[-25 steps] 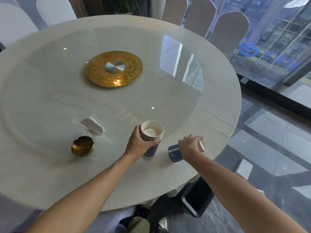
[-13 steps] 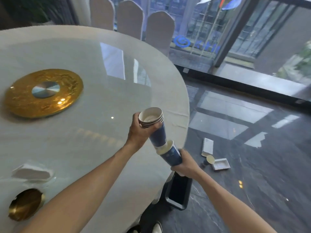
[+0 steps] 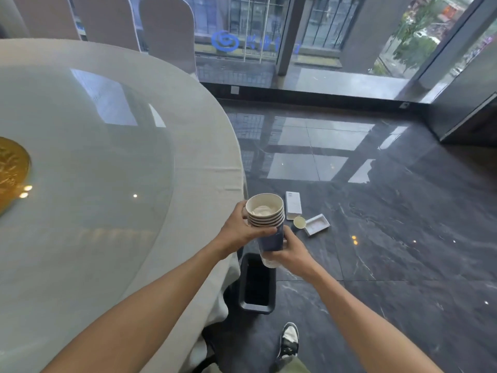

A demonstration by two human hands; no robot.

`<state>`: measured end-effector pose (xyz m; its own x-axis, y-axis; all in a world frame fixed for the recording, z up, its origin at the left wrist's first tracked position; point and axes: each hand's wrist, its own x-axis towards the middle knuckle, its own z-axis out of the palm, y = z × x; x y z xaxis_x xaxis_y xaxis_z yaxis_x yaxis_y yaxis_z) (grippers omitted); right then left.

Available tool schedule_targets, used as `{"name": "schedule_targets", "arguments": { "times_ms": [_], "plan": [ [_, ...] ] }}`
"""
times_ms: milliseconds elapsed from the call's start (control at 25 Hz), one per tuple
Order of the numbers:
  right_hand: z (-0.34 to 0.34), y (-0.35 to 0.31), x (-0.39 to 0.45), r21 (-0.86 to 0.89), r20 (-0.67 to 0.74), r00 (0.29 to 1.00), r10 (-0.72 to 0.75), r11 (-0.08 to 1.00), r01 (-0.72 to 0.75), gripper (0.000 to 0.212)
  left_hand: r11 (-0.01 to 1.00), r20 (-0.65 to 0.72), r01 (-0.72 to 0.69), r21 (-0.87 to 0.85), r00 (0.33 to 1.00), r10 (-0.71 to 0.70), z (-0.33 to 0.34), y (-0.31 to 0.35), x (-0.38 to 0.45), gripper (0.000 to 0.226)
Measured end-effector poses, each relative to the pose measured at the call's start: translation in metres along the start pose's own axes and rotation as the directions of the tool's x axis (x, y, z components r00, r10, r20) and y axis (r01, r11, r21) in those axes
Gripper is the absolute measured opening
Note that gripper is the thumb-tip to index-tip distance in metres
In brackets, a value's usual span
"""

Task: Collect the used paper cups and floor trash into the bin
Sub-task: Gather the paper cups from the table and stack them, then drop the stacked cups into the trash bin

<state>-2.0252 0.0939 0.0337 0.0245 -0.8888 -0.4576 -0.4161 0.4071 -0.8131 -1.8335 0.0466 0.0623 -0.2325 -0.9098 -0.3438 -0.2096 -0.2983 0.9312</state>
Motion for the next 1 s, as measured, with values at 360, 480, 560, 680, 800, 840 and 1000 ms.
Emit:
{"name": "schedule_targets", "arguments": {
  "times_ms": [360, 480, 560, 680, 800, 840, 1000],
  "plan": [
    [-0.085, 0.040, 0.052, 0.258, 0.209, 0.969, 0.134, 0.948, -0.187, 0.034, 0.983, -0.223, 0.152, 0.107, 0.967, -0.125, 0.087, -0.034, 0.036, 0.093],
    [-0.093, 0.062, 0.074, 0.335, 0.282, 0.927, 0.246, 0.881, -0.335, 0.034, 0.967, -0.277, 0.228, 0.115, 0.942, -0.189, 0.115, -0.064, 0.049, 0.097],
    [-0.082, 0.085, 0.088, 0.300, 0.316, 0.912, 0.262, 0.884, -0.358, 0.040, 0.949, -0.296, 0.284, 0.136, 0.926, -0.235, 0.131, -0.091, 0.058, 0.092],
    [-0.054, 0.128, 0.109, 0.263, 0.289, 0.908, 0.304, 0.887, -0.380, 0.031, 0.895, -0.325, 0.393, 0.210, 0.892, -0.315, 0.142, -0.148, 0.076, 0.102],
    [-0.014, 0.189, 0.133, 0.214, 0.256, 0.887, 0.384, 0.873, -0.439, 0.023, 0.840, -0.253, 0.513, 0.176, 0.848, -0.466, 0.149, -0.233, 0.093, 0.098],
    [0.001, 0.212, 0.140, 0.177, 0.255, 0.878, 0.404, 0.874, -0.453, 0.024, 0.824, -0.232, 0.542, 0.163, 0.833, -0.502, 0.150, -0.256, 0.096, 0.094],
    [0.051, 0.286, 0.157, 0.044, 0.245, 0.849, 0.468, 0.869, -0.492, 0.031, 0.746, -0.154, 0.661, 0.080, 0.748, -0.646, 0.153, -0.319, 0.097, 0.070]
  ]
}}
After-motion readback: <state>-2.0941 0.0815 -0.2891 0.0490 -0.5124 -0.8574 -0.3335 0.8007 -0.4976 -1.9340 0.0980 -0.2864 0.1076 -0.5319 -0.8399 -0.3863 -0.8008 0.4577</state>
